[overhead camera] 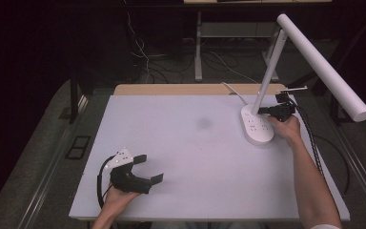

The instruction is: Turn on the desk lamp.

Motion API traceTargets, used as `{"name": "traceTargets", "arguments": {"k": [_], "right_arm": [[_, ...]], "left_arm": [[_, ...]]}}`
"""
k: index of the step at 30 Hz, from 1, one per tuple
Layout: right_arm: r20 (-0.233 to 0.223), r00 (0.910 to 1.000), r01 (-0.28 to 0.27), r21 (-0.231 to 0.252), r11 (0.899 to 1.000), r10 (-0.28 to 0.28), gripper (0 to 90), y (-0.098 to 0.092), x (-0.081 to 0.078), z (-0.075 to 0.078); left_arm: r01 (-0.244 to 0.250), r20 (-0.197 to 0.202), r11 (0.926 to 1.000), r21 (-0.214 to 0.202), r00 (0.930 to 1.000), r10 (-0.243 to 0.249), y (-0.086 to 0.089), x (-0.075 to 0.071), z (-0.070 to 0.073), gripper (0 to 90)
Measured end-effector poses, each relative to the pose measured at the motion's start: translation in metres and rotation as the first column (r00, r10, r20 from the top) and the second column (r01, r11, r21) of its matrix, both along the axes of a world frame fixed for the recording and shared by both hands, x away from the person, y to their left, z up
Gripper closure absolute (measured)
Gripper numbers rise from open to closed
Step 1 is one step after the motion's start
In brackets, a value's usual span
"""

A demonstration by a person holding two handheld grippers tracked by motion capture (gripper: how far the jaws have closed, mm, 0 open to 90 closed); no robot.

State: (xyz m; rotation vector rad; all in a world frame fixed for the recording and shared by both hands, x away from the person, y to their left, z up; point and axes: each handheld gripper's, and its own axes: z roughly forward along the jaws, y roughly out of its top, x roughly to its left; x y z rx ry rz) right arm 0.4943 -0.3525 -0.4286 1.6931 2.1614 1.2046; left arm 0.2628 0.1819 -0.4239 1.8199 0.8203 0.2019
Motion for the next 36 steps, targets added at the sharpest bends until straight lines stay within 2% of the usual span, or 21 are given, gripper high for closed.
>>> {"name": "traceTargets", "arguments": {"k": [10, 25, 33, 36], "right_arm": [[0.006, 0.9999, 0.009, -0.002, 1.000, -0.009, 90.0, -0.002, -0.002, 0.003], [0.062, 0.9981, -0.002, -0.034, 0.999, 0.004, 90.0, -0.007, -0.013, 0.021], [0.079, 0.9968, 0.013, -0.032, 0.999, -0.010, 89.9, -0.014, -0.033, 0.027], [0.084, 0.9964, 0.016, -0.011, 1.000, -0.015, 89.8, -0.017, -0.040, 0.031]], "left_arm": [[-0.001, 0.001, 1.0000, 0.000, 1.0000, 0.001, 0.001, 0.000, 0.001, 0.0], [0.003, 0.001, 1.0000, -0.004, 1.0000, -0.003, -0.001, -0.001, 0.001, 0.0], [0.014, 0.004, 0.9999, -0.002, 0.9999, -0.014, -0.002, -0.001, 0.001, 0.0], [0.017, 0.009, 0.9998, -0.004, 0.9998, -0.017, -0.003, -0.001, 0.002, 0.0]]}}
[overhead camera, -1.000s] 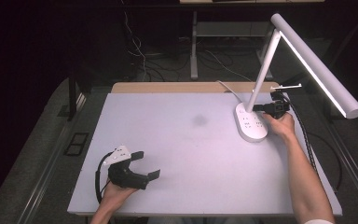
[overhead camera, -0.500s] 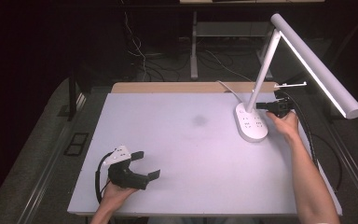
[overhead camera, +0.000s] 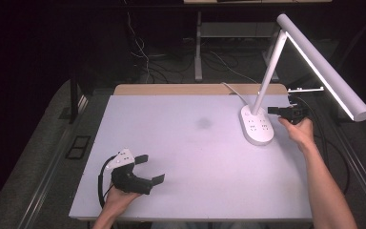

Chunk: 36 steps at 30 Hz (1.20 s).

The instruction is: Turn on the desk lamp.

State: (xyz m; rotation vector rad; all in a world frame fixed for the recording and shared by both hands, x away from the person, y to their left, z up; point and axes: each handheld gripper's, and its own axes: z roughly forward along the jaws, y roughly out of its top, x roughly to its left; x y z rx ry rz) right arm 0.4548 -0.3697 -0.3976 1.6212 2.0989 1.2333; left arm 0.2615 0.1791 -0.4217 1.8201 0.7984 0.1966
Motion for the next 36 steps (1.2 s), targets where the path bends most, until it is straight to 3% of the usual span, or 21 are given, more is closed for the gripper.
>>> {"name": "traceTargets", "arguments": {"k": [8, 13, 22, 24, 27, 36], "right_arm": [[0.019, 0.9997, -0.019, 0.022, 1.000, 0.018, 83.7, 0.001, -0.022, 0.015], [0.022, 0.9994, -0.028, 0.038, 0.999, 0.027, 71.0, 0.003, -0.037, 0.026], [0.056, 0.9970, -0.057, 0.055, 0.997, 0.054, 27.7, 0.012, -0.060, 0.039], [0.052, 0.9941, -0.099, 0.069, 0.993, 0.095, 12.9, 0.016, -0.067, 0.040], [0.068, 0.9904, -0.125, 0.070, 0.990, 0.121, 0.4, 0.021, -0.077, 0.039], [0.108, 0.9808, -0.172, 0.088, 0.981, 0.162, 0.4, 0.033, -0.111, 0.034]], "left_arm": [[0.005, 0.000, 1.0000, -0.005, 1.0000, -0.005, -0.002, 0.000, 0.001, 0.0], [0.012, 0.003, 0.9999, -0.008, 0.9999, -0.012, -0.003, 0.000, 0.001, 0.0], [0.014, 0.006, 0.9999, -0.008, 0.9999, -0.013, -0.003, 0.000, 0.002, 0.0], [0.014, 0.006, 0.9999, -0.008, 0.9999, -0.014, -0.003, 0.000, 0.002, 0.0], [0.013, 0.007, 0.9999, -0.008, 0.9999, -0.013, -0.003, 0.000, 0.002, 0.0], [0.013, 0.010, 0.9999, -0.009, 0.9999, -0.013, -0.003, 0.000, 0.002, 0.0]]}}
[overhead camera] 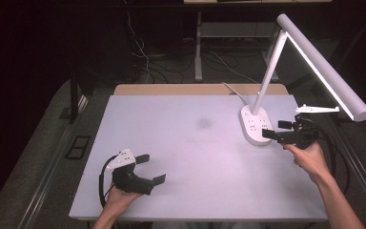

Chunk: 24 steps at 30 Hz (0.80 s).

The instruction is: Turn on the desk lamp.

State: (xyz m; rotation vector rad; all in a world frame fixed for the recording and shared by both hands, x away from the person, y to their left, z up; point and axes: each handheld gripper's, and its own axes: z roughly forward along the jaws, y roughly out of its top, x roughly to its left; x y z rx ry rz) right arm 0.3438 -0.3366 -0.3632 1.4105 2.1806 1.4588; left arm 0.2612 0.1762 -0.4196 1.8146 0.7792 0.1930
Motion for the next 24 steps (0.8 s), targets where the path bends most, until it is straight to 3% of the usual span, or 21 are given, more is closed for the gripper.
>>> {"name": "traceTargets", "arguments": {"k": [13, 24], "right_arm": [[0.083, 0.9950, -0.059, 0.035, 0.998, 0.056, 0.5, 0.017, -0.051, -0.007], [0.073, 0.9922, -0.102, 0.016, 0.995, 0.101, 0.5, 0.032, -0.078, -0.037]], "left_arm": [[0.001, -0.001, 1.0000, 0.003, 1.0000, -0.001, -0.001, 0.000, 0.000, 0.0], [0.005, -0.002, 1.0000, 0.005, 1.0000, -0.005, -0.001, -0.001, 0.000, 0.0]]}}
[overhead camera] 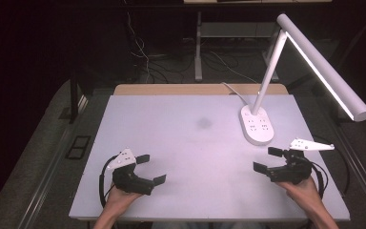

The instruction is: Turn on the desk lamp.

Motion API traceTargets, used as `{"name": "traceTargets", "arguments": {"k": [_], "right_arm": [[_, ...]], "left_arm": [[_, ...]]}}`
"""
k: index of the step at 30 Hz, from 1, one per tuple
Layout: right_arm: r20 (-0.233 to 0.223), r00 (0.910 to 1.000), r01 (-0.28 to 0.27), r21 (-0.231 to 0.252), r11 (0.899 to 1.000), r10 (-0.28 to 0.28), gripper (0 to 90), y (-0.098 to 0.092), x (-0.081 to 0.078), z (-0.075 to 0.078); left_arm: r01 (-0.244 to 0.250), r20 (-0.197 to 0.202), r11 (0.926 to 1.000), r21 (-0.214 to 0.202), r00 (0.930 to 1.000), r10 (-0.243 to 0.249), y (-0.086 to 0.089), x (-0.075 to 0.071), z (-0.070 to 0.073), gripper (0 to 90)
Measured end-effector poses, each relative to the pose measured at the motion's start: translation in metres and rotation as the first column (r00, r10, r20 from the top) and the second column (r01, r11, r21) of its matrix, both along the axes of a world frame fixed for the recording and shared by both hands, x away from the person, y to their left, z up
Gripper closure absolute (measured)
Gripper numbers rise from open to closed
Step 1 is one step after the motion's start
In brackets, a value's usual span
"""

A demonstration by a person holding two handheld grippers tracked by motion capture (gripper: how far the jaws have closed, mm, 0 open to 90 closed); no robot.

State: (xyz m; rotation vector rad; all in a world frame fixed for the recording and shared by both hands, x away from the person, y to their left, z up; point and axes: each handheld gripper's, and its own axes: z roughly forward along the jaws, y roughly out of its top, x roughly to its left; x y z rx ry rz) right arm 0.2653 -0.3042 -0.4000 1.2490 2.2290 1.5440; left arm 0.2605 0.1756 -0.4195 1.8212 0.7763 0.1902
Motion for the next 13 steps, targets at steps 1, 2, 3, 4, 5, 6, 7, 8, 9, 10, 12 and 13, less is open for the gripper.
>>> {"name": "traceTargets", "arguments": {"k": [1, 2, 3, 4, 5, 6, 7, 8, 9, 10, 12, 13], "right_arm": [[0.000, 1.0000, -0.004, -0.004, 1.000, 0.004, 0.5, 0.001, -0.002, -0.002], [-0.005, 1.0000, -0.003, -0.004, 1.000, 0.003, 0.5, 0.001, -0.003, -0.004], [-0.005, 1.0000, -0.003, -0.004, 1.000, 0.003, 0.5, 0.001, -0.003, -0.004], [-0.006, 1.0000, -0.004, -0.004, 1.000, 0.004, 0.5, 0.002, -0.006, -0.007], [-0.012, 0.9999, -0.002, 0.000, 1.000, 0.002, 0.5, 0.002, -0.008, -0.008], [-0.012, 0.9999, -0.002, 0.000, 1.000, 0.002, 0.5, 0.002, -0.008, -0.008], [-0.012, 0.9999, -0.001, 0.003, 1.000, 0.001, 0.5, 0.003, -0.010, -0.013], [-0.012, 0.9999, -0.001, 0.003, 1.000, 0.001, 0.5, 0.003, -0.010, -0.013], [-0.016, 0.9999, 0.002, 0.005, 1.000, -0.002, 0.5, 0.003, -0.011, -0.015], [-0.011, 0.9999, 0.000, 0.001, 1.000, 0.000, 0.5, 0.003, -0.011, -0.017], [-0.010, 0.9999, -0.003, -0.002, 1.000, 0.003, 0.5, 0.004, -0.012, -0.018], [-0.003, 1.0000, -0.003, -0.002, 1.000, 0.003, 0.5, 0.004, -0.012, -0.017]], "left_arm": [[0.000, 0.000, 1.0000, 0.000, 1.0000, 0.000, 0.000, 0.000, 0.000, 0.0], [0.000, 0.000, 1.0000, 0.001, 1.0000, 0.000, 0.000, 0.000, 0.000, 0.0], [0.001, -0.001, 1.0000, 0.002, 1.0000, -0.001, 0.000, 0.000, 0.000, 0.0], [0.000, -0.001, 1.0000, 0.002, 1.0000, 0.000, 0.000, 0.000, 0.000, 0.0], [0.000, -0.002, 1.0000, 0.002, 1.0000, 0.000, 0.000, 0.000, 0.000, 0.0], [0.002, -0.001, 1.0000, 0.004, 1.0000, -0.002, 0.000, 0.000, 0.000, 0.0], [0.002, -0.001, 1.0000, 0.004, 1.0000, -0.002, 0.000, 0.000, 0.000, 0.0], [0.002, -0.001, 1.0000, 0.004, 1.0000, -0.002, 0.000, 0.000, 0.000, 0.0], [0.003, -0.001, 1.0000, 0.004, 1.0000, -0.003, 0.000, 0.000, 0.000, 0.0], [0.003, -0.002, 1.0000, 0.005, 1.0000, -0.003, 0.000, 0.001, 0.000, 0.0], [0.001, -0.003, 1.0000, 0.003, 1.0000, -0.001, -0.001, 0.001, 0.000, 0.0], [0.002, -0.003, 1.0000, 0.003, 1.0000, -0.002, -0.001, 0.001, 0.000, 0.0]]}}
